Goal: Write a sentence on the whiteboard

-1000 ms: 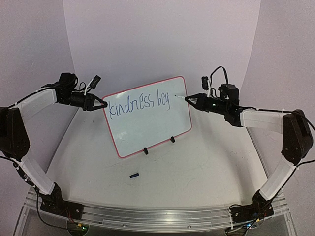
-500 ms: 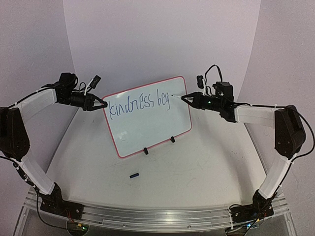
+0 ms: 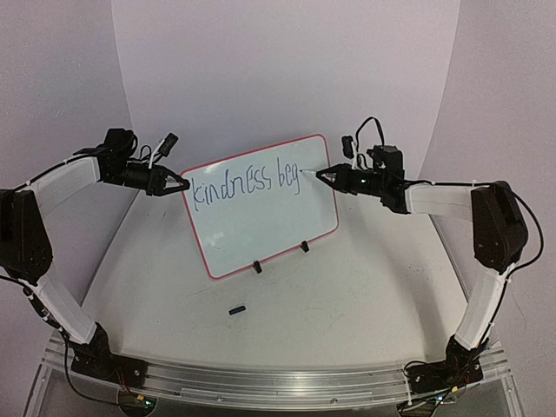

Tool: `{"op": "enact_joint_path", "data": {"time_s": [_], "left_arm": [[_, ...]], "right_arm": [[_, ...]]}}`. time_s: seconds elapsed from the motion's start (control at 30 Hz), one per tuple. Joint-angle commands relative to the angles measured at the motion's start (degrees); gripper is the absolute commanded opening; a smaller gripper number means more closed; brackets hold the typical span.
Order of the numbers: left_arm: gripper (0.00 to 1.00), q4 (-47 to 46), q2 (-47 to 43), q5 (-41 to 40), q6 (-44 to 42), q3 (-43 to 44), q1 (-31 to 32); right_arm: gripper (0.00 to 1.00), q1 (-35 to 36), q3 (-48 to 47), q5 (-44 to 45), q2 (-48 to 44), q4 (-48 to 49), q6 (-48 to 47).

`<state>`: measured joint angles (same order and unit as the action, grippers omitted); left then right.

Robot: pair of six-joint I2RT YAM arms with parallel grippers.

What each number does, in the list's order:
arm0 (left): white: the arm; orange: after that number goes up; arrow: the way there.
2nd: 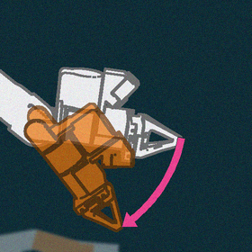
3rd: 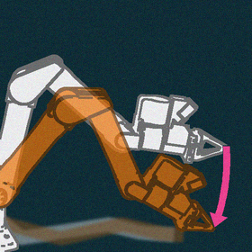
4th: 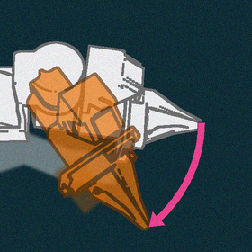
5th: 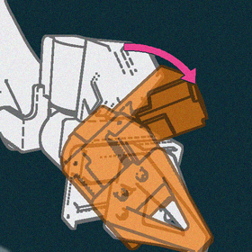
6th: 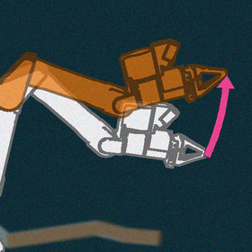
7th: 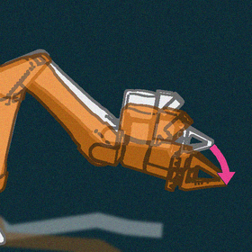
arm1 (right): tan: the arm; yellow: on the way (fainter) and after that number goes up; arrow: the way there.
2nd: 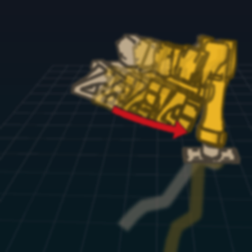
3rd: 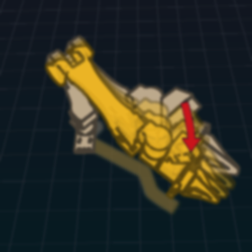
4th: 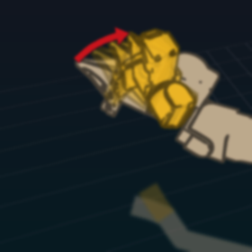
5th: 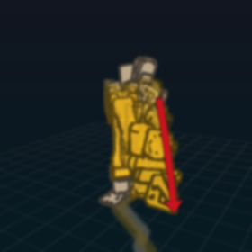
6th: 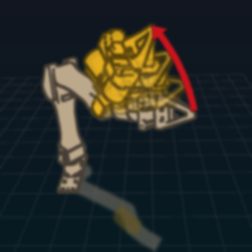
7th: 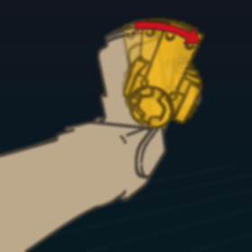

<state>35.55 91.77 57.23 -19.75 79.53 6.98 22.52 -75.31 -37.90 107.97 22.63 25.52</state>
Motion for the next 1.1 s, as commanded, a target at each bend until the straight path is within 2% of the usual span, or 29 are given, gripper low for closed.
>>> {"op": "enact_joint_path", "data": {"time_s": [0.0, 0.33, 0.67, 1.07], "left_arm": [[0.00, 1.90, 0.10, -2.87, -2.72, 1.00, 1.42], [0.00, 1.98, 0.08, -2.96, -2.82, 1.07, 1.40], [0.00, 2.06, 0.08, -3.02, -2.89, 1.07, 1.41], [0.00, 2.08, 0.13, -3.01, -2.84, 1.07, 1.42]], "right_arm": [[0.00, -0.03, -1.77, 2.61, 0.98, 1.94, 0.78], [0.00, -0.03, 0.34, 7.06, -0.27, 4.58, 2.46], [0.00, -0.04, -2.08, 3.85, 1.92, 6.71, 3.87], [0.00, -0.07, -1.47, 0.96, 2.57, 4.34, 2.82]]}}
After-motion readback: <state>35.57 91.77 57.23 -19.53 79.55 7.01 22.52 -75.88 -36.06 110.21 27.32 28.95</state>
